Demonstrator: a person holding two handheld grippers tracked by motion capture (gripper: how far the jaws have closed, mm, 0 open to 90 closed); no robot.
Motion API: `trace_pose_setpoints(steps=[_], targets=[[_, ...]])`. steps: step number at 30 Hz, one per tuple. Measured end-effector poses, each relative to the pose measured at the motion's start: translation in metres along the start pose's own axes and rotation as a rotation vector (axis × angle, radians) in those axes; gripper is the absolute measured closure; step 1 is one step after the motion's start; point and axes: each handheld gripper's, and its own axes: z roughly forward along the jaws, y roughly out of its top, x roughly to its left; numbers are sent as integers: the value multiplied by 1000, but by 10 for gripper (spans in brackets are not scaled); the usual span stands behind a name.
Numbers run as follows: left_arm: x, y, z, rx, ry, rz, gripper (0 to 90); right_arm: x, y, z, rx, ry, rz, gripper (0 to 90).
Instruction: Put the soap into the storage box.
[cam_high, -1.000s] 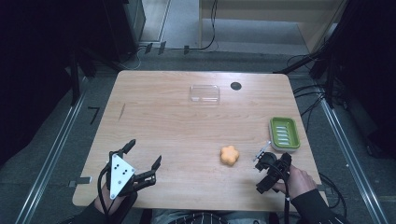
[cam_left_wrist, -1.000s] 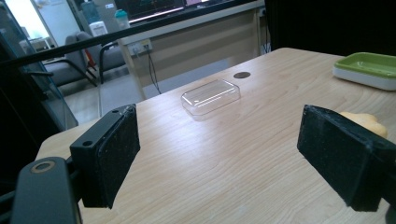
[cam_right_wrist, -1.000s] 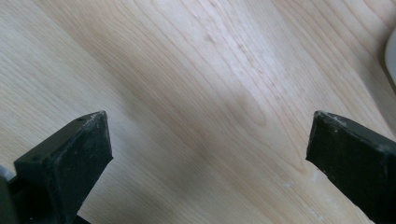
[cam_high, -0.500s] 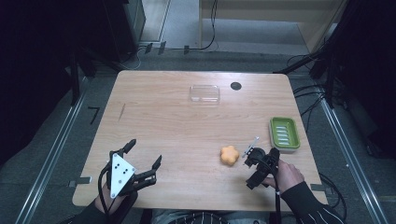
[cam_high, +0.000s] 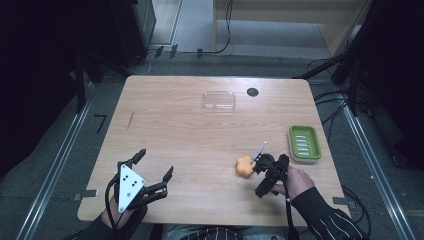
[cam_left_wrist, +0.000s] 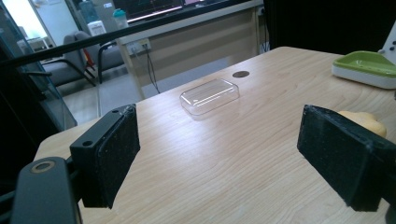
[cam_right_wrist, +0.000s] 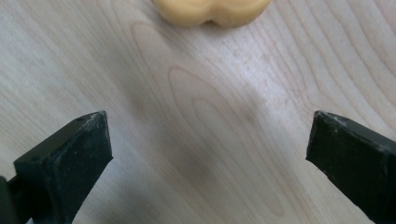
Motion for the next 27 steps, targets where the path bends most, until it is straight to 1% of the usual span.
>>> trace_pose_setpoints(steps=[2, 10, 13, 15, 18, 20, 24, 25, 27], targets=[[0, 0, 0, 0, 0, 0, 135, -1, 3, 1, 1, 10, 1, 0], [0, 0, 0, 0, 1, 3, 135, -7, 18, 4, -2, 19, 10, 0], [0, 0, 0, -1, 1, 1, 135, -8, 23, 6, -8, 27, 4, 0], [-1, 0, 0, -3, -1, 3, 135, -9, 26, 8, 4, 16, 10, 0], [-1, 0, 0, -3, -1, 3, 135, -10, 30, 11, -3, 35, 13, 0], [-1, 0, 0, -3, -1, 2, 135, -10, 34, 10, -5, 38, 21, 0], [-1, 0, 0, -2, -1, 3, 135, -9, 41, 12, -31, 52, 20, 0], [0, 0, 0, -1, -1, 4, 135, -9, 43, 12, -25, 48, 22, 22], [0, 0, 0, -1, -2, 4, 135, -9, 45, 13, -33, 40, 11, 81]])
